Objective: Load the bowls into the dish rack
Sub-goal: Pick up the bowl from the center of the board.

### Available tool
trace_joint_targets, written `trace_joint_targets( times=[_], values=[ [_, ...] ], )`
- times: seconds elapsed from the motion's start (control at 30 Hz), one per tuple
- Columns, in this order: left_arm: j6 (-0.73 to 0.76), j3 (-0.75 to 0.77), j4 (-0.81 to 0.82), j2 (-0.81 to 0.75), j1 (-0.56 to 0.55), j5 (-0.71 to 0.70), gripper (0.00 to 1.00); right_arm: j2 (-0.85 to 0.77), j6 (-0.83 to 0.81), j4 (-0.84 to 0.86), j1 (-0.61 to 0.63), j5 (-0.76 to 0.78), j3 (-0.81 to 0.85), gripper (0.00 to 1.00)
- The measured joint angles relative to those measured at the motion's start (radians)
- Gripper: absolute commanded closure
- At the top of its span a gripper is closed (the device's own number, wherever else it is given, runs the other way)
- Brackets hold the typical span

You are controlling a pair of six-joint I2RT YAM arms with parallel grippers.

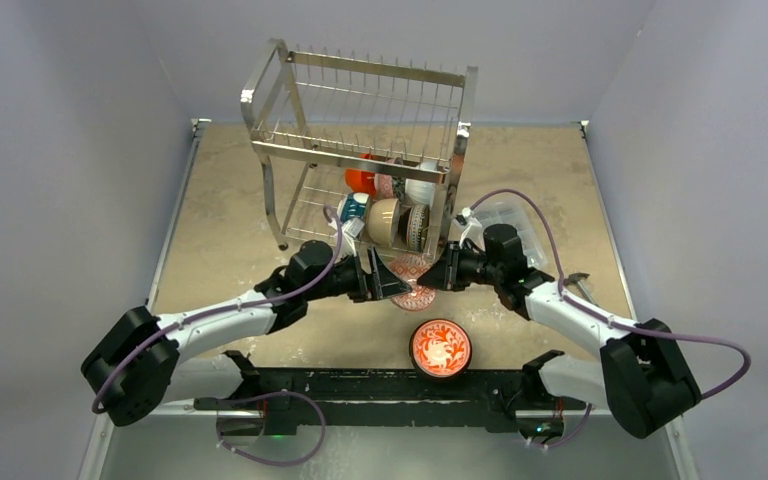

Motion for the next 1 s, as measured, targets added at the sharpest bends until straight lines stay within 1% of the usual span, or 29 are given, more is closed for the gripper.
trace_joint_targets(
  times=[0.27,0.53,0.7,0.93,0.97,1.0],
  values=[
    [-0.018,-0.049,0.069,-0.021,0.000,0.003,0.18,0.011,0.055,0.068,-0.005,-0.031,-0.003,1.00],
    [-0.068,-0.051,0.207,0.063,0.000,0.019,0.23,0.011,0.073,0.098,-0.007,-0.051,-0.009,1.00],
    [-0.097,-0.051,0.274,0.081,0.000,0.024,0.26,0.011,0.073,0.100,-0.007,-0.053,-0.010,1.00],
    [-0.109,-0.051,0.285,0.082,0.001,0.023,0.34,0.009,0.072,0.108,-0.007,-0.054,-0.010,1.00],
    [-0.109,-0.051,0.283,0.082,0.002,0.023,0.37,0.009,0.070,0.108,-0.007,-0.053,-0.010,1.00],
    [-0.109,-0.051,0.282,0.082,0.003,0.023,0.44,0.009,0.069,0.108,-0.007,-0.051,-0.010,1.00]
  ],
)
